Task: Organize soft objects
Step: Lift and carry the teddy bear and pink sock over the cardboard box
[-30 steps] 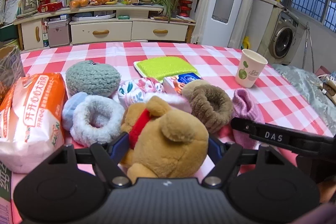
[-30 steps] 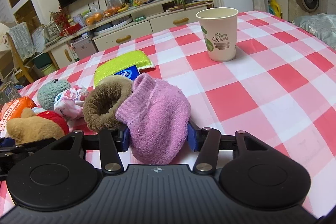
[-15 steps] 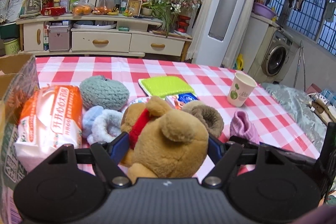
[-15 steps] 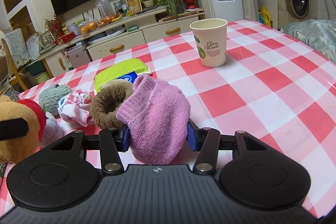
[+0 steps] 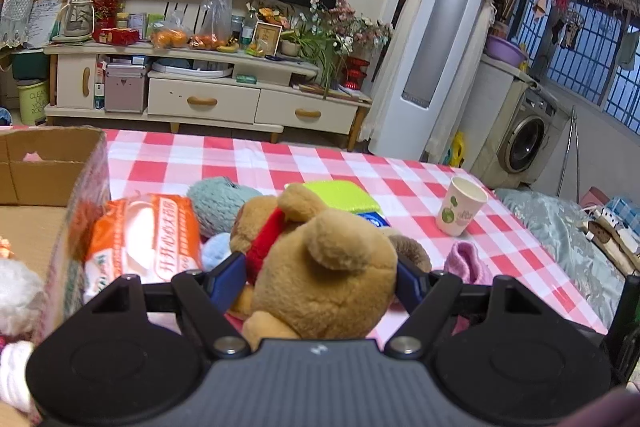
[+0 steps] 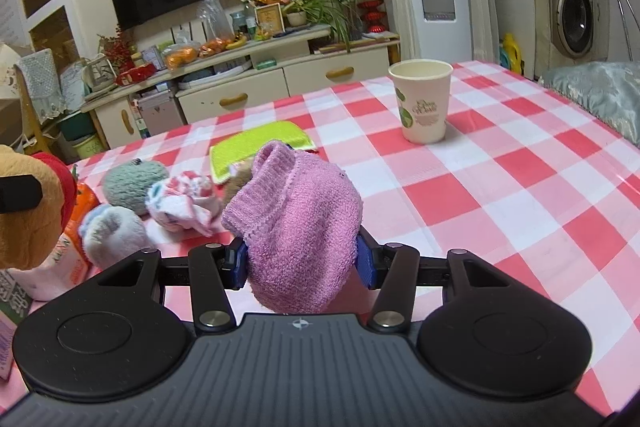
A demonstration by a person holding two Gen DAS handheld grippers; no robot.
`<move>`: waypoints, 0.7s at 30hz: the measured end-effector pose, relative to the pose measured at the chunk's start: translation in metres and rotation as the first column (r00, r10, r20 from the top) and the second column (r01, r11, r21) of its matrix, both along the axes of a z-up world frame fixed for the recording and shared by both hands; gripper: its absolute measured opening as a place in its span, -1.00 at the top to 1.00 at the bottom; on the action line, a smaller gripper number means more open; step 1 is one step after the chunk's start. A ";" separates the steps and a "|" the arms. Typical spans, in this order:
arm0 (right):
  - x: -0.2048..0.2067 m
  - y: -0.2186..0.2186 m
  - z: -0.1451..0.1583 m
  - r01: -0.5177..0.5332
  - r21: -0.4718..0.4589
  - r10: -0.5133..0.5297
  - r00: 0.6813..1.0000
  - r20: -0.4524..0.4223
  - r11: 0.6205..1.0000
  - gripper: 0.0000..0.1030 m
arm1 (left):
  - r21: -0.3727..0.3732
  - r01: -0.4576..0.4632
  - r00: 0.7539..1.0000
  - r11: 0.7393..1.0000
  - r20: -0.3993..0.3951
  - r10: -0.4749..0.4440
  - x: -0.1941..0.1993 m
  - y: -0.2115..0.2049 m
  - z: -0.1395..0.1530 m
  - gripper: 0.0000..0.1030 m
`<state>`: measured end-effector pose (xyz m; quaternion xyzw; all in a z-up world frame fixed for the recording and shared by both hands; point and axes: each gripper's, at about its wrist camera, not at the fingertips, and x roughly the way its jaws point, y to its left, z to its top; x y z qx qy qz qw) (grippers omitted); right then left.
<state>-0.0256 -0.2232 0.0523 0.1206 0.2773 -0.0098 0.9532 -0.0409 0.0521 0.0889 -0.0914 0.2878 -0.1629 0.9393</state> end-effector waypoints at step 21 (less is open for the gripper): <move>0.012 0.049 0.027 -0.200 -0.073 0.204 0.977 0.055 0.977 -0.22 | -0.059 -0.113 0.993 0.992 0.039 0.115 -0.005 0.071 0.020 -0.47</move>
